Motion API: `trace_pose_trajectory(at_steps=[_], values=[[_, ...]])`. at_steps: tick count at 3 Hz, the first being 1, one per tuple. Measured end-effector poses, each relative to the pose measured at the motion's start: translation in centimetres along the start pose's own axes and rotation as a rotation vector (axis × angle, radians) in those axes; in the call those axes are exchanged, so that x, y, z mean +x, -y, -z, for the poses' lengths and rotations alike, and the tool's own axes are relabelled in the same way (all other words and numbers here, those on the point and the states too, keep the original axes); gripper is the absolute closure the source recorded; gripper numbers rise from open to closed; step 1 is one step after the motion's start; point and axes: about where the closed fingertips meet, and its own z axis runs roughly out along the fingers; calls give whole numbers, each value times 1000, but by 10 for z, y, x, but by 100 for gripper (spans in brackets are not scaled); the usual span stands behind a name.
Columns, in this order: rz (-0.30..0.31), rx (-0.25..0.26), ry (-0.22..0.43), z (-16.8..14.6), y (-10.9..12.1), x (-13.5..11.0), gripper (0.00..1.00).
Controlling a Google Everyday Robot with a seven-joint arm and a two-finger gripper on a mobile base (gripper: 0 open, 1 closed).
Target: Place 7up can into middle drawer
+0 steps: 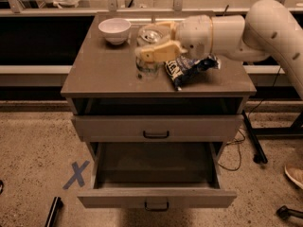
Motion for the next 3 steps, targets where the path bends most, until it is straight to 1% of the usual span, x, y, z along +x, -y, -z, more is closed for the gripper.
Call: trace_pose_trajectory(at_steps=[1, 2, 3], values=[[-69, 31, -77, 37, -51, 40, 100], [-91, 115, -234, 80, -103, 122, 100], [-102, 96, -227, 73, -106, 121, 100]])
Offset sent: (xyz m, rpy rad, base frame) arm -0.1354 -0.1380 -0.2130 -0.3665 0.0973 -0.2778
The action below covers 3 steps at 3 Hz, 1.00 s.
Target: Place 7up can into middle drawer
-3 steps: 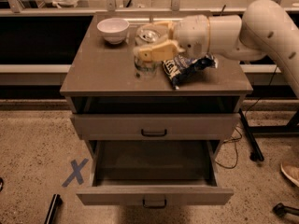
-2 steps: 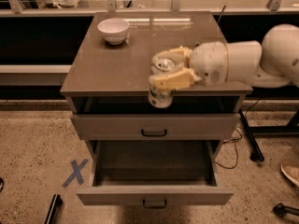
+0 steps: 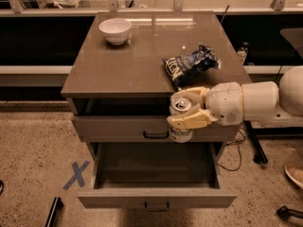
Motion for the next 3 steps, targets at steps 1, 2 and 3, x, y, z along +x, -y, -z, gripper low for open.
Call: trace_pose_trajectory(at_steps=[1, 2, 3], values=[[-11, 41, 66, -14, 2, 36, 100], [-80, 79, 87, -56, -16, 129, 100], [-132, 162, 61, -79, -24, 209, 100]])
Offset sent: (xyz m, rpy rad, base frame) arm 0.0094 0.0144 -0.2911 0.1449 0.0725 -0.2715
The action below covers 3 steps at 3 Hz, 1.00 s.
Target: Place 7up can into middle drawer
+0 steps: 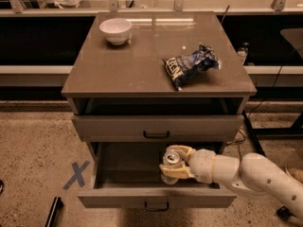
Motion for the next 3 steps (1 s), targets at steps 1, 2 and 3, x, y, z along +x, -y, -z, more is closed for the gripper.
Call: trace_pose_trajectory(at_steps=[1, 2, 3], values=[[-8, 26, 0, -4, 6, 5, 100], [-7, 25, 5, -6, 5, 5, 100], [-14, 25, 42, -18, 18, 28, 100]])
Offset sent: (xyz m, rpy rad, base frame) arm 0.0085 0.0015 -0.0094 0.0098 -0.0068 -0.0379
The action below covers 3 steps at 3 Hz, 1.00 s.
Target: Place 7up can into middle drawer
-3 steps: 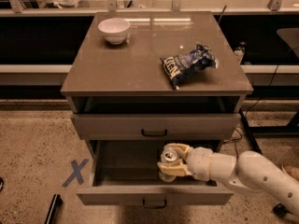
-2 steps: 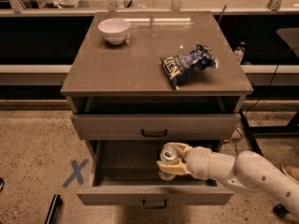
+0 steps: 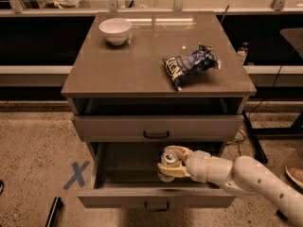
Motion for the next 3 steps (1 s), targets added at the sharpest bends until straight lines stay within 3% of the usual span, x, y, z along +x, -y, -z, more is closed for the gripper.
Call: trace_pose_trajectory(at_steps=[2, 3], values=[[-18, 45, 19, -14, 29, 65, 100], [-6, 87, 21, -12, 40, 77, 81]])
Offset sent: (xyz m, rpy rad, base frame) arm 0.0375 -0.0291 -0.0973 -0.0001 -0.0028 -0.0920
